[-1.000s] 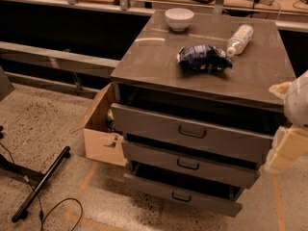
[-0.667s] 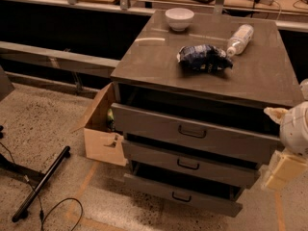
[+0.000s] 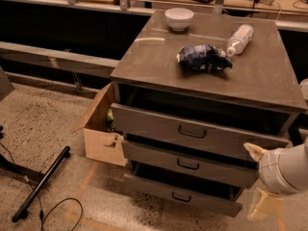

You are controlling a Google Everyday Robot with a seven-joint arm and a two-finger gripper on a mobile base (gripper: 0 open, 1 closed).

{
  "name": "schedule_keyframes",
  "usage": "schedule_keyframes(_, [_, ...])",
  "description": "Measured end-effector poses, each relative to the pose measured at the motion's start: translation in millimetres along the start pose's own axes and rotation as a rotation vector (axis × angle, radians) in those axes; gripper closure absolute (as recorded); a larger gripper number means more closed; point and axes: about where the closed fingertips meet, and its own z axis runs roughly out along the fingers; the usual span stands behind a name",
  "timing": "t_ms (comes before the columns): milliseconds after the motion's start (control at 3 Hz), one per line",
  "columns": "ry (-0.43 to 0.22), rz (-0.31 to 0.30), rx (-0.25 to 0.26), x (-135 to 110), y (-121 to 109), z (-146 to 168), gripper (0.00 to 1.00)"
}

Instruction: Open middle drawer

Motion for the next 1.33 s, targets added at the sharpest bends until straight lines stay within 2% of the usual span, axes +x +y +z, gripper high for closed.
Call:
schedule_keyframes(333, [0.000,0.000,0.000,-0.1,0.0,-0.3,0.00])
schedule_keyframes(667, [0.033,0.018,-0.015,17.1,10.6,28.8,0.00])
schedule_keyframes(1000, [0.020,0.037,-0.046,33.1,20.1,70.5,0.00])
schedule_keyframes(1333, [-0.035,0.039,-0.085,41.7,29.6,110.6,0.00])
